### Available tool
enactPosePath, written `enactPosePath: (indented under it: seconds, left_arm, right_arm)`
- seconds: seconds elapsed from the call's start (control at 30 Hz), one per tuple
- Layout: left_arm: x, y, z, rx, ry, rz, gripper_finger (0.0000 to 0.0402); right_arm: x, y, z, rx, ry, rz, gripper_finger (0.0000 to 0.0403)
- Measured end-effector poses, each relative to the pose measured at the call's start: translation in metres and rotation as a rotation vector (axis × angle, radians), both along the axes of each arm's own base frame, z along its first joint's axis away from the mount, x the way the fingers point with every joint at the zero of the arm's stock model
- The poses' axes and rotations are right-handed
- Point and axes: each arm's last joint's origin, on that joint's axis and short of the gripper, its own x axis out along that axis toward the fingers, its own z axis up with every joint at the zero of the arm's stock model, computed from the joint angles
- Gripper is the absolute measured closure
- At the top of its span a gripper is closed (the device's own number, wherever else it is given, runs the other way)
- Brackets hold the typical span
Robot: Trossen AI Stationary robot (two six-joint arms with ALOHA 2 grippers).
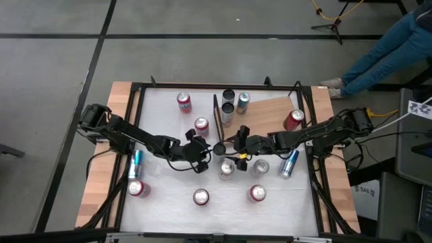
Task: Place canned beverage on shelf
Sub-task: Put the white black soda can on the shelf aligned with the other white black soda cans
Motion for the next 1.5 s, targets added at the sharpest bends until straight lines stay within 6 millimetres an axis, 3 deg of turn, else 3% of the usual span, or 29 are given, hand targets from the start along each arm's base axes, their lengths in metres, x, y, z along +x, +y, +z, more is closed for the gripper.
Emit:
enactPosePath:
  seconds: [0.37,0.6,0.83,1.5]
  left_arm:
    - [-0.005,0.000,-0.005,0.061,0.090,-0.019,0.0317]
    - [-0.005,-0.012,-0.005,-0.026,0.083,-0.120,0.0317]
    - [-0.003,-0.017,-0.002,-0.076,0.021,-0.116,0.0317]
    - [-0.001,-0.006,0.000,-0.023,0.000,-0.032,0.0317]
  right_arm:
    - [-0.006,-0.001,0.004,-0.034,0.028,0.010,0.0042]
    - [-0.012,-0.007,0.012,-0.116,0.018,-0.109,0.0042]
    - [-0.010,-0.007,0.008,-0.132,0.022,-0.130,0.0042]
    - [0.000,-0.002,-0.003,-0.066,0.012,-0.040,0.0042]
